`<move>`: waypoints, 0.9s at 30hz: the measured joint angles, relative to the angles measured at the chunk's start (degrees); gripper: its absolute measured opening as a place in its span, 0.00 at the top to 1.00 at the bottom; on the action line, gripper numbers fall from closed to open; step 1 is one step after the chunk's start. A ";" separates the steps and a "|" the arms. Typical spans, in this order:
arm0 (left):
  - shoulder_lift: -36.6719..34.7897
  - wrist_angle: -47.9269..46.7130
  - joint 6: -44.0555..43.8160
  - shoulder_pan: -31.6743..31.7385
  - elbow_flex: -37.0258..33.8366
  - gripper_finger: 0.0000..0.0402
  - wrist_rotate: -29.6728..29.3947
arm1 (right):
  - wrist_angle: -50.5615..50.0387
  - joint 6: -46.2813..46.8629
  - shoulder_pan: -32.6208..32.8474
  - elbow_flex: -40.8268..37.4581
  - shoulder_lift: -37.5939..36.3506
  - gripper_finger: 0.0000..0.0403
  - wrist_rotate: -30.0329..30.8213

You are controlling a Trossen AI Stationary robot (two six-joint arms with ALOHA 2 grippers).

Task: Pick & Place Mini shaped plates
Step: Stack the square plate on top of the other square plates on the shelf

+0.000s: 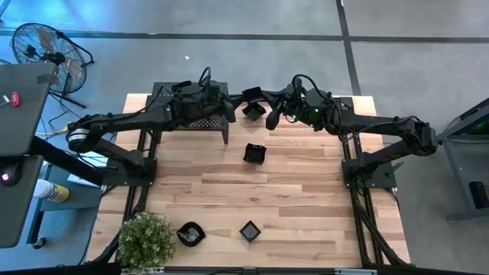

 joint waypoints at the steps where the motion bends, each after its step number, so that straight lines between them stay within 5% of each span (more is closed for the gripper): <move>1: 0.00 0.00 0.00 0.00 0.00 0.94 0.00 | 0.02 -0.02 0.00 0.00 0.00 0.99 -0.13; 9: -0.02 0.02 0.00 0.00 0.00 1.00 -1.05 | 0.37 0.09 0.00 0.00 0.04 0.98 -0.89; 19: -2.66 -3.45 -2.26 4.50 0.00 1.00 -3.02 | 0.39 0.18 0.00 0.00 0.04 0.82 1.93; 27: -8.16 -23.69 -7.21 21.27 0.02 1.00 10.69 | -0.35 0.12 -0.04 0.00 0.02 0.73 1.73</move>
